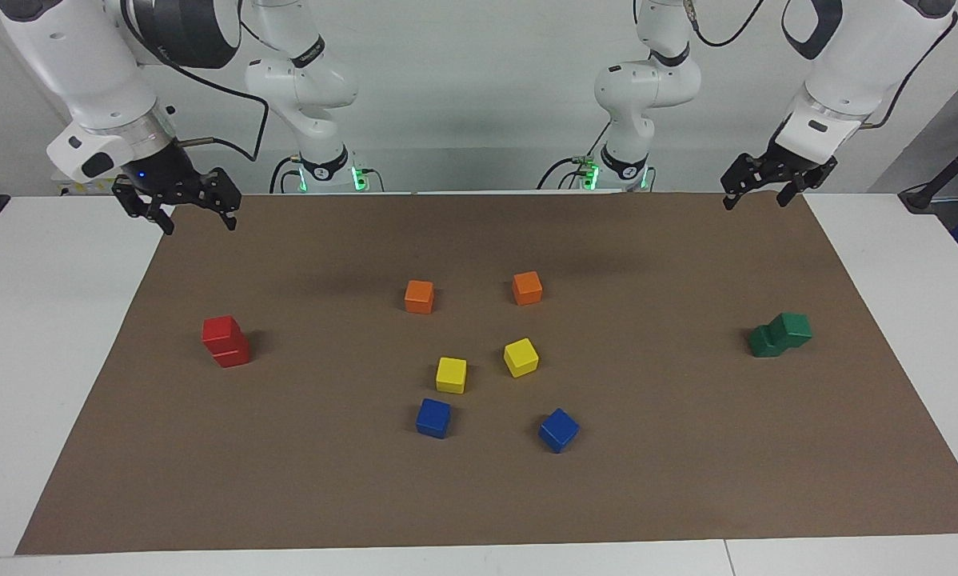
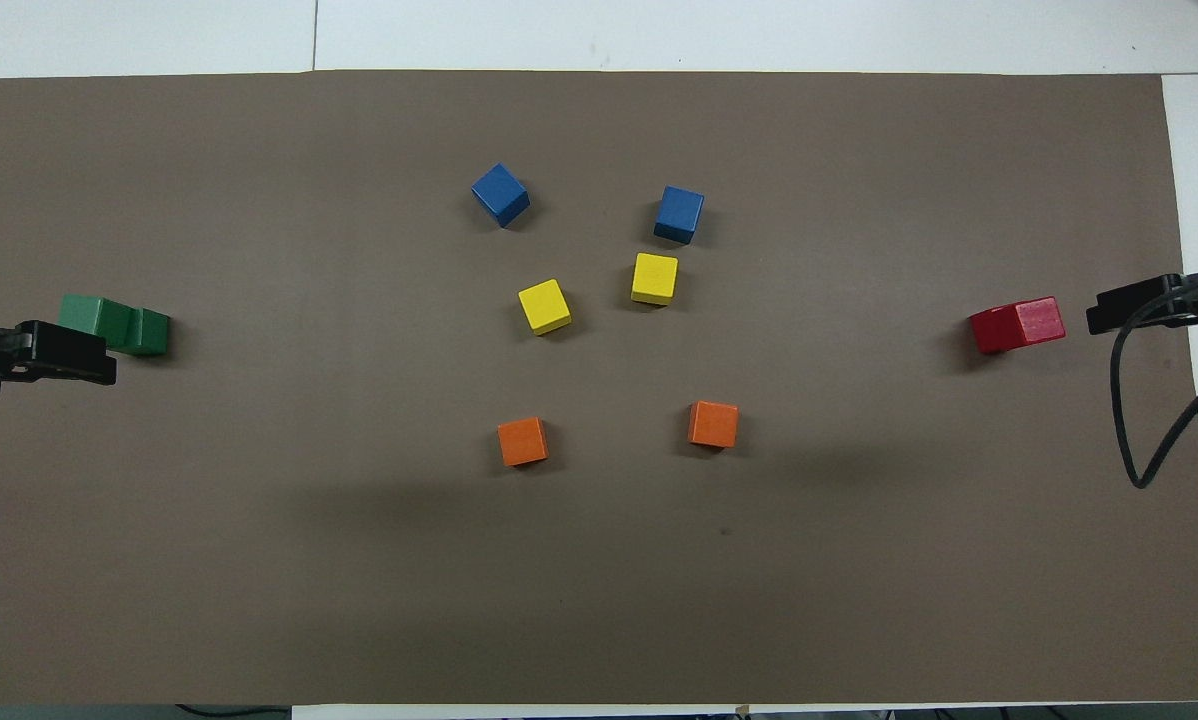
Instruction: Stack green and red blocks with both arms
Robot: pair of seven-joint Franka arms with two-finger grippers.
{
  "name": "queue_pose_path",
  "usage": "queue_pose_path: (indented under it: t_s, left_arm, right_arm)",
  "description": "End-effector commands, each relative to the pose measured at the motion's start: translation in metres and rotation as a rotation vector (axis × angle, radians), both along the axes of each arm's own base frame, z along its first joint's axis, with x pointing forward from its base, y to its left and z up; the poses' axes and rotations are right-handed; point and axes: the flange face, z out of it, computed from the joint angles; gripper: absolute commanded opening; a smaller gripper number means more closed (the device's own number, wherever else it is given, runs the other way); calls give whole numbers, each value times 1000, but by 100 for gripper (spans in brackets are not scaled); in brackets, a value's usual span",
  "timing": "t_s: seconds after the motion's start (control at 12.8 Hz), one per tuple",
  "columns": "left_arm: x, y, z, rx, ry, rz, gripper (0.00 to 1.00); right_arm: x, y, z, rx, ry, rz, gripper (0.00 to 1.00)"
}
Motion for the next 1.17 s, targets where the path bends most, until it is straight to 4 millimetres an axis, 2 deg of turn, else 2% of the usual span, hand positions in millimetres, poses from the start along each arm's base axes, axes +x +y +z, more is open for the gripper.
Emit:
queue_pose_path:
  t_s: [0.0,0.47,1.09]
  left_arm:
    - [-6,0,1,6,-19,6,100]
    - [-5,-1,2,6,-31,3,100]
    - [-5,-4,2,6,-31,-3,100]
  right_arm:
    - [0,-7,2,-11,16,-23,99]
    - [-1,-4,0,-25,22,-30,99]
    - [-1,-10,2,-27,16,-51,99]
